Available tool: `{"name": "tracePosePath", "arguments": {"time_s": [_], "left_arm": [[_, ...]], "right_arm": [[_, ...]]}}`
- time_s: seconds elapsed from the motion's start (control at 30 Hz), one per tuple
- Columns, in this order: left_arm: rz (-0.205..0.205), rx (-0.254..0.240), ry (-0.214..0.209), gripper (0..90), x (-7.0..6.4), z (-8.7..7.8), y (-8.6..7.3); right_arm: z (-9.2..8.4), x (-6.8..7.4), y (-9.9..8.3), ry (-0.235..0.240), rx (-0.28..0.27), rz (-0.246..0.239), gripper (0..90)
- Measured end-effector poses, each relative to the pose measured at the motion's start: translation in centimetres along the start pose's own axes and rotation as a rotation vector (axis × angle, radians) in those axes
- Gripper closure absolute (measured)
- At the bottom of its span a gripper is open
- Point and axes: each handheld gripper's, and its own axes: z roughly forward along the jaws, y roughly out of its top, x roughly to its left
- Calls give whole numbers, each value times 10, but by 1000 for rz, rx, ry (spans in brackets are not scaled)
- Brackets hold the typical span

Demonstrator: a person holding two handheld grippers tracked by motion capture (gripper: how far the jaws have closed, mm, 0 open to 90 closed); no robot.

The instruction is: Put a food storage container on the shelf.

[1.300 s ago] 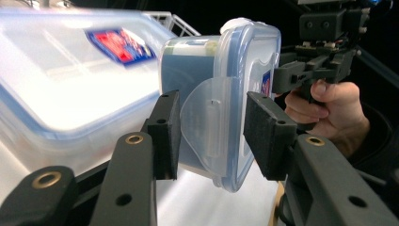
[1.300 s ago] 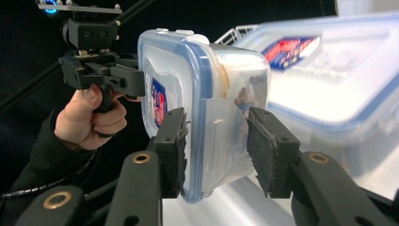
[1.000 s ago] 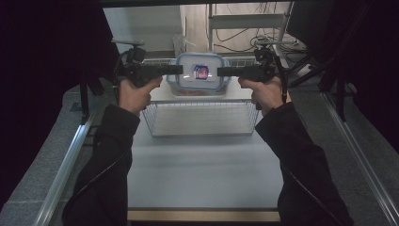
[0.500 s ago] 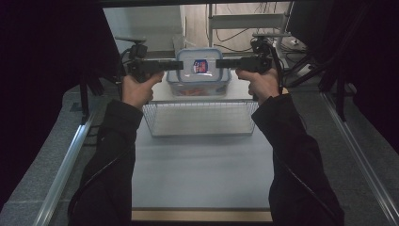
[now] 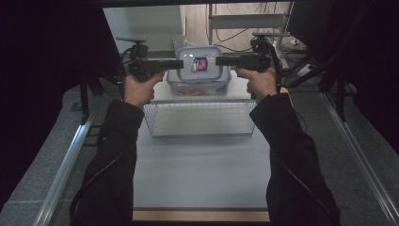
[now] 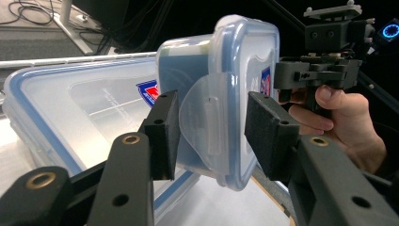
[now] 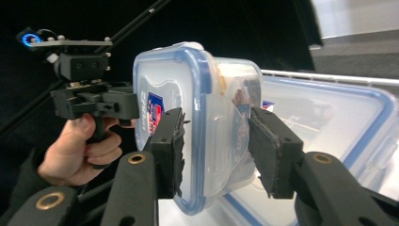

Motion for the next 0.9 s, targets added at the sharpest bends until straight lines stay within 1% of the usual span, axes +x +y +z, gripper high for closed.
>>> {"name": "tracePosePath", "arguments": {"time_s": [0.07, 0.1, 0.2, 0.23, 0.3, 0.43, 0.47, 0.5, 0.57, 0.6, 0.63, 0.73, 0.77, 0.8, 0.87, 0.9], "left_arm": [[2, 0, 11, 545, 0, 1, 0], [9, 9, 17, 536, 0, 1, 0], [3, 9, 21, 505, 2, 3, 0], [0, 5, 24, 503, 3, 3, 0], [-12, -3, 41, 498, 3, 3, 1], [-6, -5, 77, 509, 2, 5, 4], [-7, -7, 82, 511, 2, 6, 5], [-8, -8, 83, 507, 2, 6, 5], [-15, -20, 85, 495, 4, 8, 5], [-10, -24, 89, 495, 4, 8, 5], [5, -25, 98, 499, 3, 8, 5], [47, -24, 133, 478, -2, 5, 5], [60, -30, 151, 478, -5, 3, 5], [78, -36, 163, 481, -7, 0, 4], [111, -46, 174, 503, -13, -7, 2], [122, -46, 179, 523, -15, -9, 0]], "right_arm": [[1, 1, 0, -23, 1, -15, 569], [1, 1, 1, -27, 8, -25, 584], [3, 1, 0, -36, 8, -33, 579], [4, 2, 0, -47, 9, -39, 578], [5, 1, -1, -48, 3, -37, 578], [5, 0, -2, -50, -2, -35, 566], [5, 0, -2, -52, 0, -35, 551], [4, 0, -2, -57, -3, -30, 558], [2, 0, -2, -65, -10, -40, 561], [1, 0, -2, -67, -23, -42, 565], [0, 0, -2, -71, -24, -48, 563], [-4, 3, -2, -95, -31, -80, 559], [-5, 4, -3, -102, -34, -86, 559], [-6, 5, -3, -106, -34, -98, 559], [-8, 8, -5, -116, -30, -118, 573], [-8, 10, -6, -125, -26, -135, 587]]}}
